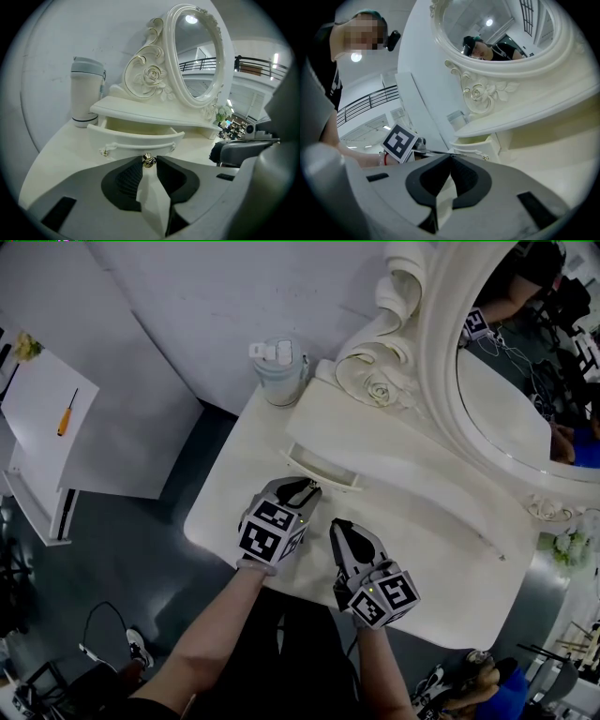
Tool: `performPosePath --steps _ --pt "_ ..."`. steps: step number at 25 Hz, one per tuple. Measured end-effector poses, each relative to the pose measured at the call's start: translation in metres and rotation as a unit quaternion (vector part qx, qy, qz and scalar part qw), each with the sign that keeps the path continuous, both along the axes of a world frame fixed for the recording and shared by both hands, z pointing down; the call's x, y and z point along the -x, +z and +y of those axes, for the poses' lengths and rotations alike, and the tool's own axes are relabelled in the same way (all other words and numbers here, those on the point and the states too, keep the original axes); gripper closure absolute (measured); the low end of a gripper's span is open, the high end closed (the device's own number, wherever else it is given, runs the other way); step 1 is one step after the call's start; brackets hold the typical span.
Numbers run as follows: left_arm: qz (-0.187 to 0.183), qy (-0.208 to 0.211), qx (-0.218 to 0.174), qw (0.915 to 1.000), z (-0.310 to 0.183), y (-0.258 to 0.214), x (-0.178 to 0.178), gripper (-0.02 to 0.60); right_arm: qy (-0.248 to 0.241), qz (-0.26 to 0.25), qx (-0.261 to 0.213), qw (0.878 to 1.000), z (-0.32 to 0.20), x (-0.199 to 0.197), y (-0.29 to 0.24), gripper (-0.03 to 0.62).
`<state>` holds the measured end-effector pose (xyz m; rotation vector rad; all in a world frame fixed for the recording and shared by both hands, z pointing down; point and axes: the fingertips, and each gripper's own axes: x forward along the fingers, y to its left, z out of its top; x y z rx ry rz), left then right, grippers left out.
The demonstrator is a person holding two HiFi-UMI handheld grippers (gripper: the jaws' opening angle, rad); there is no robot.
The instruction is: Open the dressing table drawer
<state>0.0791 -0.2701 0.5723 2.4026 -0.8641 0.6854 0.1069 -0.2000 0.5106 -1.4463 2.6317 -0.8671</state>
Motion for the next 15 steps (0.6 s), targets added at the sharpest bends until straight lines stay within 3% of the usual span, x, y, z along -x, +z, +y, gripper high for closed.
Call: performPosePath --steps 15 --pt "0.000 0.002 0.004 1.0000 0.017 0.000 0.009 0.472 0.006 0.001 -0.004 1.000 0.013 0.005 -0.005 0.589"
